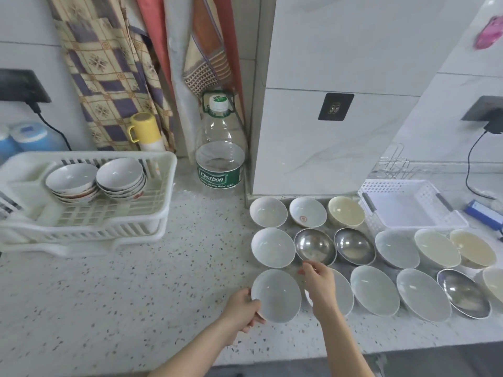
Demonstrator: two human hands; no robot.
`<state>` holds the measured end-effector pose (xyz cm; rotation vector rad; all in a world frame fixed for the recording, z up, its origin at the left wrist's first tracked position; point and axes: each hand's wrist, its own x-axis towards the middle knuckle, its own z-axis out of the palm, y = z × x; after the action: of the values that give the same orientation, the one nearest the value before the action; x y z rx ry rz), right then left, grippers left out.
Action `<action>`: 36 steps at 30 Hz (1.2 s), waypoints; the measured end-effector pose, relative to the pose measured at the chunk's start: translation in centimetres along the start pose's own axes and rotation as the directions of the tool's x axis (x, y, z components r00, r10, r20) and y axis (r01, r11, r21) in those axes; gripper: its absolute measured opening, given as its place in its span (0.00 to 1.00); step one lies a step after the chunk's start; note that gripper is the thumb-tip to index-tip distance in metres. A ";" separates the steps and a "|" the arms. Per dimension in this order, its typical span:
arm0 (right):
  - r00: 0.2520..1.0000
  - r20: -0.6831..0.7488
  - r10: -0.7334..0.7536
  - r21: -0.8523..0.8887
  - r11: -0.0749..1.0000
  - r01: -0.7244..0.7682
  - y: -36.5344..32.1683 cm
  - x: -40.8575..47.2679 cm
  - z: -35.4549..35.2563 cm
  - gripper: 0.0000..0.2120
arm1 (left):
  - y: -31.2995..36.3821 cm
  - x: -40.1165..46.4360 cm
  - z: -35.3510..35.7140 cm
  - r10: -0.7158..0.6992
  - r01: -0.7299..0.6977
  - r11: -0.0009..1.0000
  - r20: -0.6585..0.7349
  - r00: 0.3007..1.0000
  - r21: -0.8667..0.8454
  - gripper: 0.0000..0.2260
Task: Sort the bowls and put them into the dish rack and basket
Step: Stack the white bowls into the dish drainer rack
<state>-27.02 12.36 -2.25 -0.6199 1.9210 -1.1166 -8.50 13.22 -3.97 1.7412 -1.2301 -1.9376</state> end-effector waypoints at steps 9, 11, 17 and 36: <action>0.992 0.099 0.083 -0.231 0.971 -0.058 -0.5 0.8 1.8 0.13 | -1.1 -0.9 -5.6 0.013 -0.040 0.990 -0.196 0.981 -0.137 0.13; 0.979 0.144 0.144 -0.254 0.962 -0.104 -0.6 0.8 2.7 0.13 | -0.9 -1.2 -6.7 0.040 -0.080 0.981 -0.217 0.975 -0.178 0.13; 0.957 0.154 0.244 -0.108 0.967 -0.229 -0.6 1.2 5.2 0.12 | 0.1 -1.9 -9.1 0.075 -0.151 0.953 -0.277 0.958 -0.264 0.13; 0.998 0.028 0.056 0.299 0.952 -0.062 -7.3 -6.4 14.4 0.10 | 4.3 -7.6 -26.7 0.317 -0.492 0.806 -0.461 0.829 -0.329 0.15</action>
<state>-11.37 6.67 2.68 -0.4012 1.6959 -1.3252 16.16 4.84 6.40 1.3818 -0.8535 -1.3862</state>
